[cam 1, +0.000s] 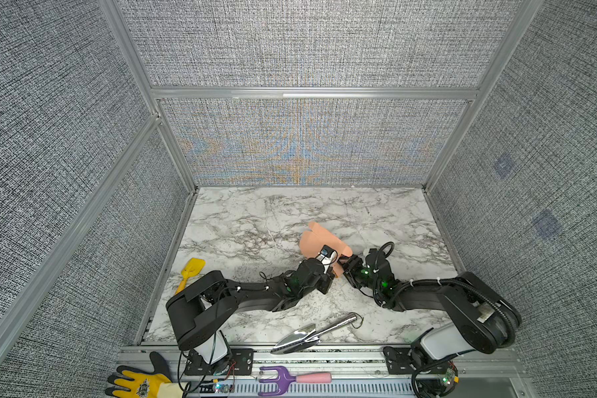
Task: Assemble paper box
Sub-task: Fold the bottom flaps of a flat cardboard box at the center of the table.
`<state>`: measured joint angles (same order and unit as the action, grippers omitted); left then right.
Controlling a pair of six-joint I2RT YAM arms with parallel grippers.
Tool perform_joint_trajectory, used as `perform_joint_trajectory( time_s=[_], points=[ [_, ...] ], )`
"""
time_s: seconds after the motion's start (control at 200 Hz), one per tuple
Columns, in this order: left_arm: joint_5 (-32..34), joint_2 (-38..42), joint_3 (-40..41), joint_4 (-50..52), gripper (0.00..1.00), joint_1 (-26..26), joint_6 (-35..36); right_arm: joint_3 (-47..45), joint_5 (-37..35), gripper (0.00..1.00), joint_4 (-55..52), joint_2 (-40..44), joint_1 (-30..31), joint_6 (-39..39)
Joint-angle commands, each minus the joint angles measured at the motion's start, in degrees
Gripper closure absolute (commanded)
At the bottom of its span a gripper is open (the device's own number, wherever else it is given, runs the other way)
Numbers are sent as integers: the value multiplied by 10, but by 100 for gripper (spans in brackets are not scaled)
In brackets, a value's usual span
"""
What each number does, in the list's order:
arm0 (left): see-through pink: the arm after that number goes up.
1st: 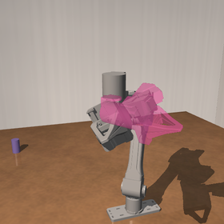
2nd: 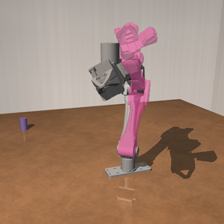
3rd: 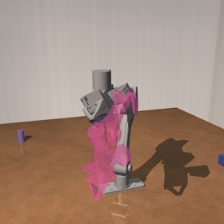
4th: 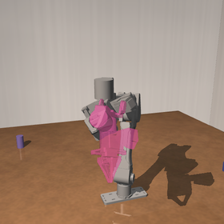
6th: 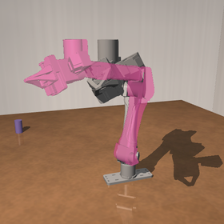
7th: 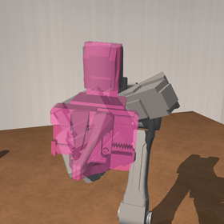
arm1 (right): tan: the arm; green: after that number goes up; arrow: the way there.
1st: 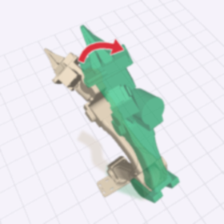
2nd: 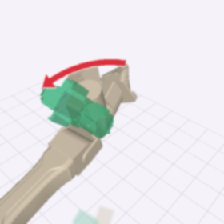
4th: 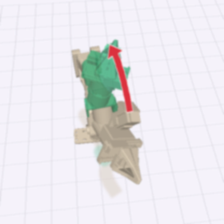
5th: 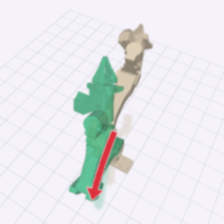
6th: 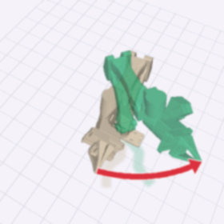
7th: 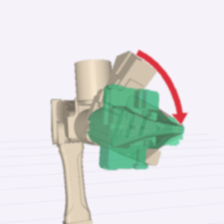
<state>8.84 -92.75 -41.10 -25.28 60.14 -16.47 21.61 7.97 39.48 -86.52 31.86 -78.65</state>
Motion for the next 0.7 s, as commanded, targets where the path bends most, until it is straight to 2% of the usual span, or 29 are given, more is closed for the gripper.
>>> perform_joint_trajectory(
  time_s=[0.0,0.325,0.695],
  points=[
    [-7,5,0,-14,100,2,0,12,5,35,-34,-3,0,7],
    [-13,11,7,-23,100,4,-1,50,3,38,-91,-6,0,22],
    [-32,0,0,-38,100,11,-5,80,-3,27,-141,8,0,44]
  ],
)
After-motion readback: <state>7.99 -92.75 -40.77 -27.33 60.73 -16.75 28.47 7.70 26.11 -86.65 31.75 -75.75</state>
